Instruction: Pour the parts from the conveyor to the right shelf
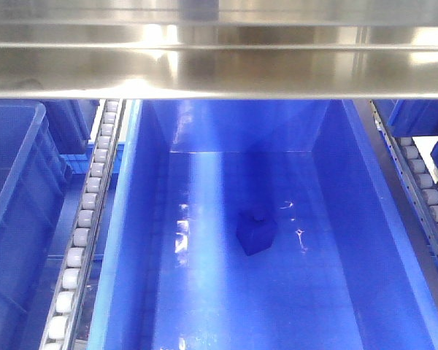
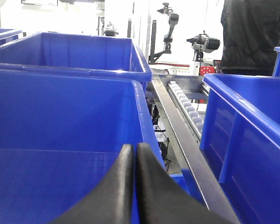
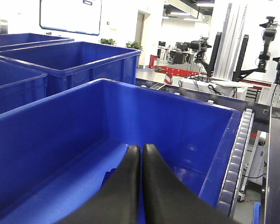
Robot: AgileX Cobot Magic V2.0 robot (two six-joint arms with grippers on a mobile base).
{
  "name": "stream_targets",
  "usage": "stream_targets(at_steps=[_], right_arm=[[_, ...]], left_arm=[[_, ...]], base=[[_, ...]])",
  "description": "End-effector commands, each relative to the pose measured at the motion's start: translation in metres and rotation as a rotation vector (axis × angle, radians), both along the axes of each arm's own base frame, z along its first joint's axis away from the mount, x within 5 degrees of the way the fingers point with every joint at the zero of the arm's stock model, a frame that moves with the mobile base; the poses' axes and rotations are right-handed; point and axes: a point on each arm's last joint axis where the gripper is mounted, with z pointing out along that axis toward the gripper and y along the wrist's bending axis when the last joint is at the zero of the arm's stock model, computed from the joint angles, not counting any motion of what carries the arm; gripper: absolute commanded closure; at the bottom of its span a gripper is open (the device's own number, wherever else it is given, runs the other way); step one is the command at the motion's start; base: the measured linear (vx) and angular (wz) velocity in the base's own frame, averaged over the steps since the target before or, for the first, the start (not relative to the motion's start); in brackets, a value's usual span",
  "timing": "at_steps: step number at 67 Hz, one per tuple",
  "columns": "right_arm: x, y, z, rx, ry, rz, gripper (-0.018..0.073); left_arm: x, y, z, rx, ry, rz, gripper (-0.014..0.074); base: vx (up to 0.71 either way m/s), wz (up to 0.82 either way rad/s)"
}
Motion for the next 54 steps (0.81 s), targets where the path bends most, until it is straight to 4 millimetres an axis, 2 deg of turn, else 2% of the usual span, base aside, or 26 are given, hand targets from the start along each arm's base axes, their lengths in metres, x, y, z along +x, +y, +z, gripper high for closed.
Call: stream_targets(at_steps=[1, 22, 37, 43, 54], right_arm=[[-0.001, -0.001, 0.014, 0.034, -0.074, -0.002, 0.0568], [0.000, -0.002, 0.014, 0.032, -0.077, -0.029, 0.0568], [0.004, -0.014, 0.013, 0.009, -0.082, -0.318, 0.0568], [0.008, -0.018, 0.004, 0.037, -0.078, -0.427, 0.0568], [0.016, -0.024, -0.029, 0.072, -0.076, -0.534, 0.0568]], left_arm=[[0.000, 0.000, -0.001, -0.018, -0.062, -0.005, 0.0603], [0.000, 0.000, -0.001, -0.018, -0.062, -0.005, 0.0603], [0.000, 0.000, -0.001, -0.018, -0.062, -0.005, 0.0603], [0.000, 0.000, -0.001, -0.018, -0.062, -0.005, 0.0603], [0.000, 0.000, -0.001, -0.018, -0.062, -0.005, 0.0603]], base=[[0.00, 0.00], [0.00, 0.00], [0.00, 0.00], [0.00, 0.00], [0.00, 0.00]])
